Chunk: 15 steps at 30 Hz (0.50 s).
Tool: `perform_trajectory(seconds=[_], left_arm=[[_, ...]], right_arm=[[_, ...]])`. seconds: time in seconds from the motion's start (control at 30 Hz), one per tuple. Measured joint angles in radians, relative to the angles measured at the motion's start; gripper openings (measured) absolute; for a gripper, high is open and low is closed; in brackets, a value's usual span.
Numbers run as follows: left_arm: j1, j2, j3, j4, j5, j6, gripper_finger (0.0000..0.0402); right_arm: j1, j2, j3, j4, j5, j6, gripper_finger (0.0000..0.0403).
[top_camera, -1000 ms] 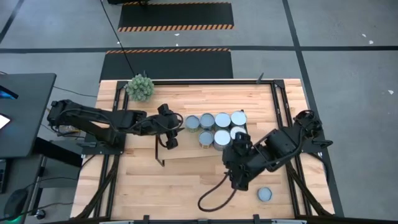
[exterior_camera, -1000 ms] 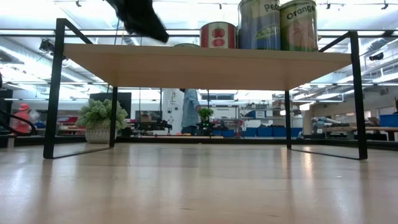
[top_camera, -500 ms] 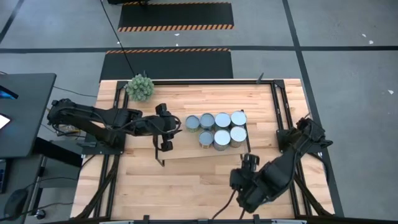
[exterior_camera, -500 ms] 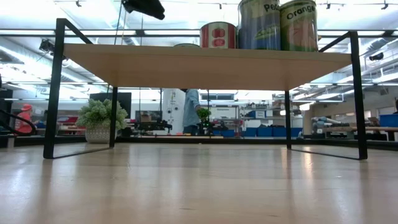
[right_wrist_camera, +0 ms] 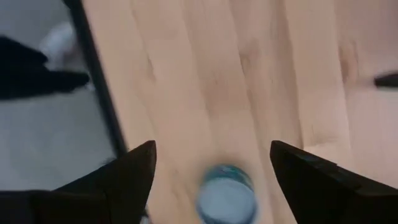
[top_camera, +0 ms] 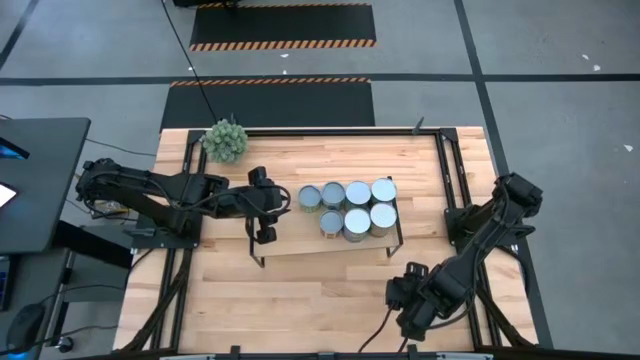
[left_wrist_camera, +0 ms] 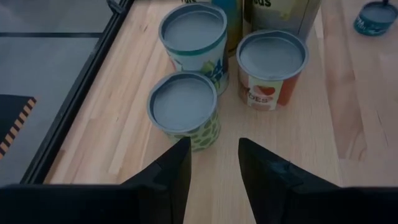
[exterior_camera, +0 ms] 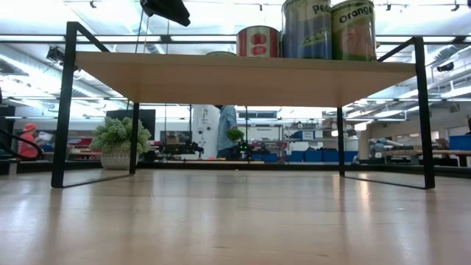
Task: Pick and place cans onto a shelf
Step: Put the canned tuna on the shelf
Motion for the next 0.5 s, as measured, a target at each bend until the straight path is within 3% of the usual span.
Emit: perform_trajectory(seconds=[0.27, 0.5], left_arm=[[0.0, 0.0, 0.0, -0.005, 0.0, 0.0, 0.0139], [0.001, -0.014, 0.0, -0.064, 0.0, -0.026, 0.0139]], right_arm=[[0.035, 0.004, -0.167, 0.154, -0.094, -0.222, 0.0331], [0.061, 0.004, -0.232, 0.171, -0.135, -0.273, 0.0366]])
